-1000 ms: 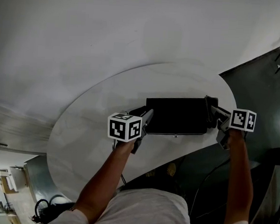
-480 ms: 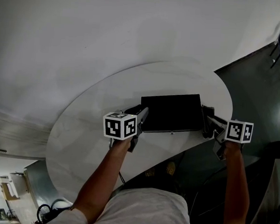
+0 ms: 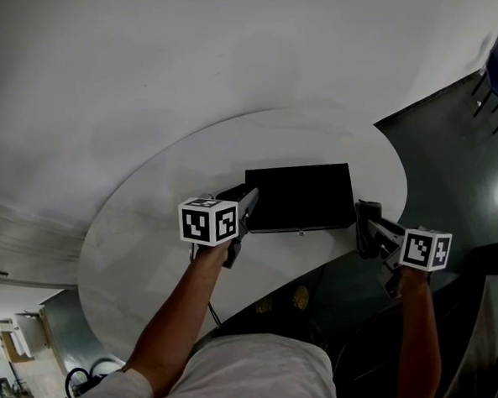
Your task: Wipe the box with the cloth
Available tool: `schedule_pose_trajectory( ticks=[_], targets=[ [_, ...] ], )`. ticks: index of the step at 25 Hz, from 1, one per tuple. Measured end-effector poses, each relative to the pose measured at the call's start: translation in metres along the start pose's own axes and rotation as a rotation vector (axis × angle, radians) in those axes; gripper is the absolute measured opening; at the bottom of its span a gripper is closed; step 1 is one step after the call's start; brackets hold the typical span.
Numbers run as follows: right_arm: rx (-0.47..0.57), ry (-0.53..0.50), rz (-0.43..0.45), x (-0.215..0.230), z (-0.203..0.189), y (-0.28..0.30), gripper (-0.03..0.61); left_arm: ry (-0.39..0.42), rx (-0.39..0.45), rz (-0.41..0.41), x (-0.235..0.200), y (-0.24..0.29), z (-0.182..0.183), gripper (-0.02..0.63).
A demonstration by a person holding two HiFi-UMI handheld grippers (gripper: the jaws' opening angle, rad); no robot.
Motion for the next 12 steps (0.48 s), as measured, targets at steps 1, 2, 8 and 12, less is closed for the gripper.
schedule_pose_trajectory(
  ticks=[1,2,8,12],
  targets=[
    [0.010,-0.002,-0.003,0.000,0.004,-0.002,0.100,0.000,0.000,-0.001,0.000,0.001,0.000,0.137],
    [0.021,-0.006,-0.004,0.000,0.009,-0.003,0.100,0.000,-0.001,-0.003,0.000,0.001,0.000,0.137],
    [0.062,-0.040,0.005,0.001,0.050,0.012,0.100,-0.008,-0.001,-0.010,-0.001,0.001,0.000,0.137],
    [0.056,-0.046,0.011,0.005,0.070,0.033,0.100,-0.007,-0.002,-0.011,0.000,0.000,0.000,0.137]
  ],
)
Point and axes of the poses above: the fingertips, and each gripper's own axes: y forward along the fingers, x to its right, z out of its top, the point moved 9 cm from there along -y, backward along the fingers, and after that the axes turned 4 degrees about -y, right-handed, at the moved point
